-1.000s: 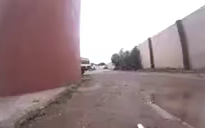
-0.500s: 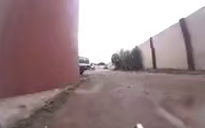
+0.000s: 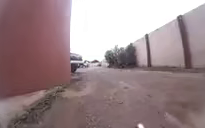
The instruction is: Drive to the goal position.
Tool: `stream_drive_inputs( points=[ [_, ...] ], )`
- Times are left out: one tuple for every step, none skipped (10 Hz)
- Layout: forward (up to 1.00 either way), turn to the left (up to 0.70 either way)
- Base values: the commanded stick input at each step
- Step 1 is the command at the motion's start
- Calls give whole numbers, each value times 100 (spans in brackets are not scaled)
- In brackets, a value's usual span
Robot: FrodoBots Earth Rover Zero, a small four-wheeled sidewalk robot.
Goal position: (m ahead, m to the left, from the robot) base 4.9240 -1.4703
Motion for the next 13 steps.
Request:
stream_drive_inputs(
  points=[
    [70, 0],
    [70, 0],
    [70, 0],
    [70, 0],
    [70, 0],
    [70, 0],
    [70, 0],
    [70, 0],
    [70, 0],
    [70, 0],
    [70, 0],
    [70, 0],
    [70, 0]
  ],
)
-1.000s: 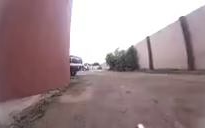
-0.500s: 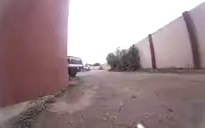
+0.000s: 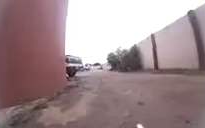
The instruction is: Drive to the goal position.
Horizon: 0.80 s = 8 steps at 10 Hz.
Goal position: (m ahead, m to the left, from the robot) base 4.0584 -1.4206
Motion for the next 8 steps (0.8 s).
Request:
stream_drive_inputs(
  points=[
    [70, 0],
    [70, 0],
    [70, 0],
    [70, -24],
    [70, -33],
    [70, -35],
    [70, -32],
    [70, -10]
  ],
)
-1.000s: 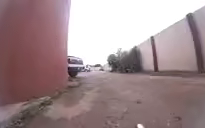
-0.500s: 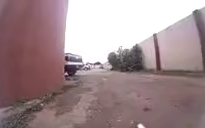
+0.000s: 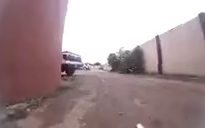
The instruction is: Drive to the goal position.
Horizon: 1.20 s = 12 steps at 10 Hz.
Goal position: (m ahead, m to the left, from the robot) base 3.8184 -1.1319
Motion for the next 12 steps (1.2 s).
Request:
stream_drive_inputs(
  points=[
    [70, 0],
    [70, 0],
    [70, 0],
    [70, 0],
    [70, 0],
    [70, 0],
    [70, 0],
    [70, 0],
    [70, 0],
    [70, 0],
    [70, 0],
    [70, 0]
  ],
)
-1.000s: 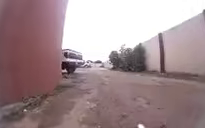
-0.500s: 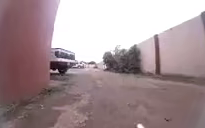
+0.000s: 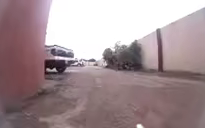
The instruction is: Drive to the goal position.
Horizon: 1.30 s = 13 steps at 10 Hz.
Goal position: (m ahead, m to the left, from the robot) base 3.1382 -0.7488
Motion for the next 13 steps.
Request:
stream_drive_inputs(
  points=[
    [70, -19],
    [70, -35],
    [70, -35],
    [70, -20],
    [70, 0],
    [70, 0],
    [70, 0],
    [70, 0],
    [70, 0],
    [70, 0],
    [70, 0],
    [70, 0],
    [70, 0]
  ],
)
